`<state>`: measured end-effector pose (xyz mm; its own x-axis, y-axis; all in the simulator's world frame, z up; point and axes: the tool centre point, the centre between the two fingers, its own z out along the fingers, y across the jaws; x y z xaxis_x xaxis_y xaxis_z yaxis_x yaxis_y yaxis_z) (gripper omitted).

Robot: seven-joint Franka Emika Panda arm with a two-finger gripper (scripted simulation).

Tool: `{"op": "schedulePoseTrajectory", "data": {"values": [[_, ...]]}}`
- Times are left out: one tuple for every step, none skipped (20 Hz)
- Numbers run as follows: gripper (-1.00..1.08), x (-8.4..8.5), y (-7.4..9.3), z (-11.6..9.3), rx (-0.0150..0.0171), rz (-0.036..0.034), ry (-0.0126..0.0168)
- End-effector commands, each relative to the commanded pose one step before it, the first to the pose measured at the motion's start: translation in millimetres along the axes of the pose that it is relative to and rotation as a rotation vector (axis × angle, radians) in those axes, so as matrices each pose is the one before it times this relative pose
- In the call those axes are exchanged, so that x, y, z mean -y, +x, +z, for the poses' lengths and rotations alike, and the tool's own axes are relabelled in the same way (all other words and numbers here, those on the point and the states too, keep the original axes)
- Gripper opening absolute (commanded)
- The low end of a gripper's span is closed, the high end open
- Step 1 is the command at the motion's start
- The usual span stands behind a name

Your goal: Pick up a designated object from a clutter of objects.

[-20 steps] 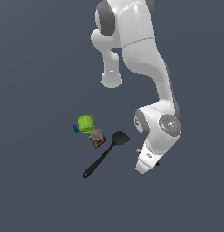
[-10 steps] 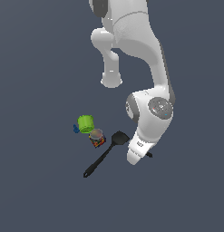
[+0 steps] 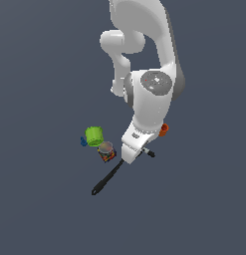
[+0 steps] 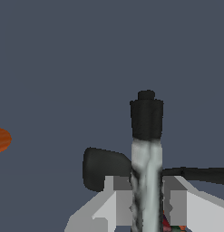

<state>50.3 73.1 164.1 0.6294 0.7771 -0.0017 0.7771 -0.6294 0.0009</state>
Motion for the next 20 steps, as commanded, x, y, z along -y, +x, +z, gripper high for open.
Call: {"op": "schedulePoseTrajectory", "data": {"values": [[-1.0, -4.02, -18.34, -22.76, -0.00081, -0.00017, 0.00013], [-1.0, -1.8, -7.38, -9.33, -0.00038, -0.00006, 0.00029], [-1.0, -1.81, -7.45, -9.48, 0.0, 0.0, 0.0], [-1.0, -1.89, -7.64, -9.74, -0.00039, -0.00007, 0.00028], [-1.0, -1.92, -7.74, -9.9, -0.0004, -0.00007, 0.00028], [-1.0, -1.94, -7.72, -9.91, -0.0004, -0.00007, 0.00027], [-1.0, -1.95, -7.69, -9.91, -0.0004, -0.00008, 0.00026], [-1.0, -1.93, -7.58, -9.85, 0.0, 0.0, 0.0], [-1.0, -1.97, -7.56, -9.78, -0.00058, -0.00011, 0.00036], [-1.0, -1.94, -7.35, -9.55, -0.00041, -0.00008, 0.00025], [-1.0, -1.89, -7.09, -9.3, 0.0, 0.0, 0.0], [-1.0, -1.93, -6.99, -9.11, -0.00042, -0.00008, 0.00025], [-1.0, -1.87, -6.71, -8.83, 0.0, 0.0, 0.0], [-1.0, -1.83, -6.48, -8.53, 0.0, 0.0, 0.0], [-1.0, -1.77, -6.22, -8.19, 0.0, 0.0, 0.0], [-1.0, -1.72, -5.94, -7.83, 0.0, 0.0, 0.0], [-1.0, -1.71, -5.68, -7.49, 0.0, 0.0, 0.0], [-1.0, -1.71, -5.4, -7.14, 0.0, 0.0, 0.0], [-1.0, -1.7, -5.09, -6.74, 0.0, 0.0, 0.0], [-1.0, -1.65, -4.72, -6.26, 0.0, 0.0, 0.0]]}}
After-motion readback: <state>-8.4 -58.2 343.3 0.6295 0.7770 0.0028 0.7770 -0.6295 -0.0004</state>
